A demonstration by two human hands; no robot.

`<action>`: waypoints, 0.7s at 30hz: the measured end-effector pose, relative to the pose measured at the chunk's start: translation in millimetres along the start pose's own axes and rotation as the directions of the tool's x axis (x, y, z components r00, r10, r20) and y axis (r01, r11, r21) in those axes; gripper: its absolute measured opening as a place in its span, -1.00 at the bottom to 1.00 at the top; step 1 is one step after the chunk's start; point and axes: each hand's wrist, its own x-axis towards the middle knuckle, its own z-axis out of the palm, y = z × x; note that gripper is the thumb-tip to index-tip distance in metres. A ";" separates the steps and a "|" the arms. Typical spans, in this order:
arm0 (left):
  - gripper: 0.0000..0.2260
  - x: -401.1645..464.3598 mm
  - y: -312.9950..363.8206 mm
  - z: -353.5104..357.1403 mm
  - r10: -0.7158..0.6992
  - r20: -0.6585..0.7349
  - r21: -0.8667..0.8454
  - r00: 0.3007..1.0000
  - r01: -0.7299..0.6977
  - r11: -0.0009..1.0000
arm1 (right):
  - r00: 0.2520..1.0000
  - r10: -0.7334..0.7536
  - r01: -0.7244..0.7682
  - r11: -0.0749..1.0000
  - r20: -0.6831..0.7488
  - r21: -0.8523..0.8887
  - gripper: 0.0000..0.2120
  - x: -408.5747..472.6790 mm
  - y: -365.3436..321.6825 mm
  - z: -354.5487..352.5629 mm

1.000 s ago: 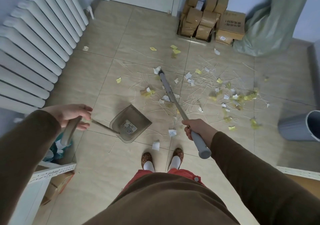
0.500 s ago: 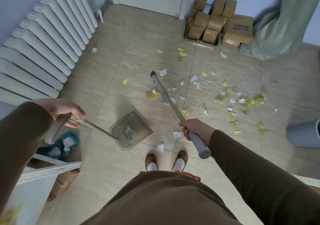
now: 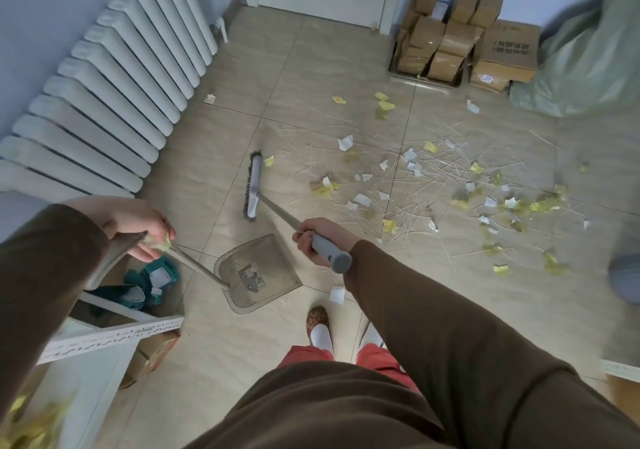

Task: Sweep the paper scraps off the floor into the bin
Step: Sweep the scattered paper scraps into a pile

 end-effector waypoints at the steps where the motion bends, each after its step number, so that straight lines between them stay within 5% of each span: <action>1: -0.80 -1.5 -1.8 0.3 0.003 0.000 0.004 1.000 -0.003 1.000 | 1.000 -0.009 0.008 0.999 0.005 0.031 -0.88 9.5 -0.7 3.6; 8: -0.79 8.6 -1.3 3.4 0.020 0.034 -0.005 0.999 -0.020 1.000 | 0.980 -0.076 0.067 0.996 -0.182 -0.055 -0.90 13.2 -19.2 -43.3; 16: -0.79 32.6 12.7 1.4 0.027 0.012 -0.113 1.000 -0.025 0.993 | 0.877 -0.164 0.079 0.977 -0.451 -0.200 -0.92 -72.3 -33.7 -129.9; 21: -0.76 43.5 21.3 16.1 0.010 0.044 -0.230 0.999 0.000 0.973 | 0.860 -0.201 0.111 0.971 -0.468 -0.214 -0.87 -100.0 -26.5 -135.8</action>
